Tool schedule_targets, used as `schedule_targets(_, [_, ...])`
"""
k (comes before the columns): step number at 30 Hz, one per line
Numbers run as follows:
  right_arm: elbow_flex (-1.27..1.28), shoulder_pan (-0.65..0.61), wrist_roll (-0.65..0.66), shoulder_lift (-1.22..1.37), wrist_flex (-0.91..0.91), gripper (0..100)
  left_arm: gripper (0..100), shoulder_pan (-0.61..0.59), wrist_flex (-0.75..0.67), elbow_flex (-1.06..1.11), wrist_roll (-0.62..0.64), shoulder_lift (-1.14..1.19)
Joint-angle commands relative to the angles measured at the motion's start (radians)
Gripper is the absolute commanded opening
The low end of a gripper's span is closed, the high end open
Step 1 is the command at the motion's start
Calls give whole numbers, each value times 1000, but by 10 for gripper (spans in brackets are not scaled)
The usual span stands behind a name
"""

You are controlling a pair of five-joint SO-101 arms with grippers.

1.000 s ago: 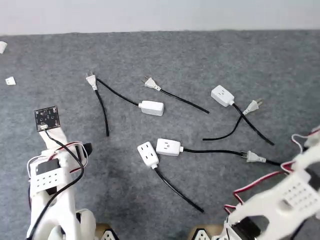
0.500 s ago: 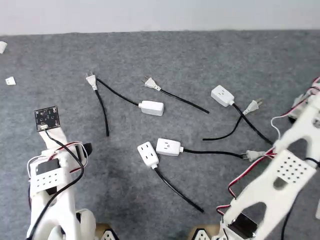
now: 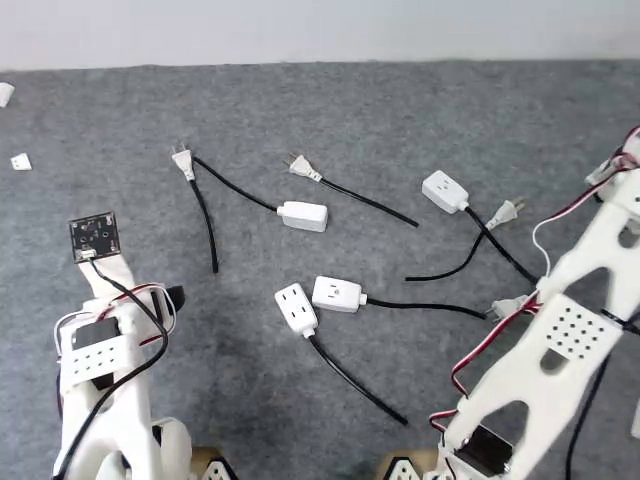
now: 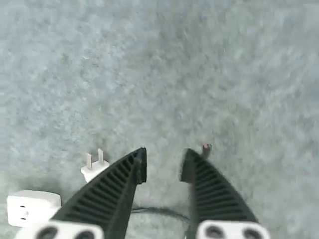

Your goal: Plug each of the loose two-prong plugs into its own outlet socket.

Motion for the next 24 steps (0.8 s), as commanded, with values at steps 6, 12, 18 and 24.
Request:
schedule_targets(6, [333, 22, -37, -18, 47, 77, 281, 0, -2, -7, -35, -2])
schedule_targets(12, [374, 22, -32, -101, 48, 75, 281, 0, -17, -5, -37, -2])
schedule_targets(18, [585, 18, -37, -361, 47, 79, 281, 2, -18, -5, -37, 0])
schedule_targets(24, [850, 16, -32, -512, 18, 80, 281, 2, -20, -5, -37, 0])
